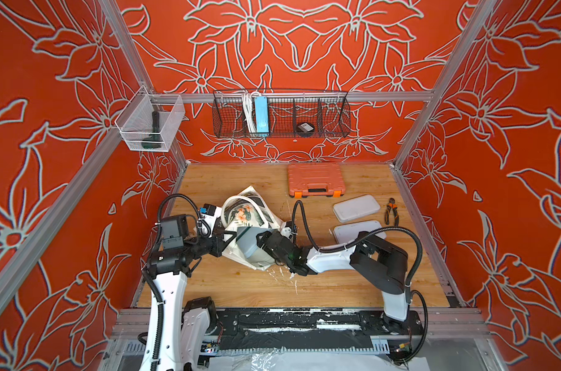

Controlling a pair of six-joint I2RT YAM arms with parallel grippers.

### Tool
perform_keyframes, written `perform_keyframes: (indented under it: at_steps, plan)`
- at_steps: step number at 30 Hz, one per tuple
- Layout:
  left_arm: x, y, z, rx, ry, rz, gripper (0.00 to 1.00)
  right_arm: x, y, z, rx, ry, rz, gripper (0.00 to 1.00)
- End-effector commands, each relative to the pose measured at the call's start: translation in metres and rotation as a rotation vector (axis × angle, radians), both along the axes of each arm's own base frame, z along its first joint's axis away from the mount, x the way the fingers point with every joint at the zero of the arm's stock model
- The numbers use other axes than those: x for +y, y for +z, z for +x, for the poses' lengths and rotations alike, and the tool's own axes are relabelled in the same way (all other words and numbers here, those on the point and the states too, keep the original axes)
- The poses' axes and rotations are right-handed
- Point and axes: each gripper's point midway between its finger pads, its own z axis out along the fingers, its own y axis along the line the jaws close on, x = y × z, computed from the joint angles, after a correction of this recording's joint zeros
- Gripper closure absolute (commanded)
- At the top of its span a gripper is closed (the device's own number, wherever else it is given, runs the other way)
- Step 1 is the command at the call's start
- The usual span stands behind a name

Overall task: Take out the pencil case from the canvas bag
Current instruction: Pick up the pencil case from the canvas bag.

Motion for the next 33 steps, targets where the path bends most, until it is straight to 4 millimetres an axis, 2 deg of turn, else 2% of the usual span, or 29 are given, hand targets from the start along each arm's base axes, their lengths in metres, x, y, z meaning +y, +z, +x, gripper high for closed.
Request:
perform_keyframes:
  at_steps: [1,5,9,12,19,24,33]
  plan:
    - [-0.013,0.020,-0.006,-0.065,-0.069,-0.059,1.00,0.020,-0.002,0.000,0.001,0.044,0.051,0.17]
    - [-0.013,0.020,-0.007,-0.065,-0.069,-0.058,1.00,0.035,0.006,0.004,-0.019,0.071,0.095,0.18]
    - [-0.013,0.020,-0.007,-0.065,-0.069,-0.058,1.00,0.042,0.000,0.005,-0.009,0.068,0.125,0.20]
    - [-0.013,0.021,-0.007,-0.068,-0.070,-0.057,1.00,0.042,-0.007,0.005,-0.005,0.062,0.143,0.21]
    - [-0.013,0.021,-0.007,-0.069,-0.070,-0.056,1.00,0.037,-0.017,0.006,-0.011,0.059,0.148,0.37]
    - [-0.013,0.020,-0.007,-0.067,-0.070,-0.057,1.00,0.034,-0.017,0.007,-0.014,0.068,0.132,0.40]
    - [-0.012,0.019,-0.005,-0.060,-0.063,-0.055,1.00,0.031,-0.008,0.003,-0.042,0.120,0.104,0.56]
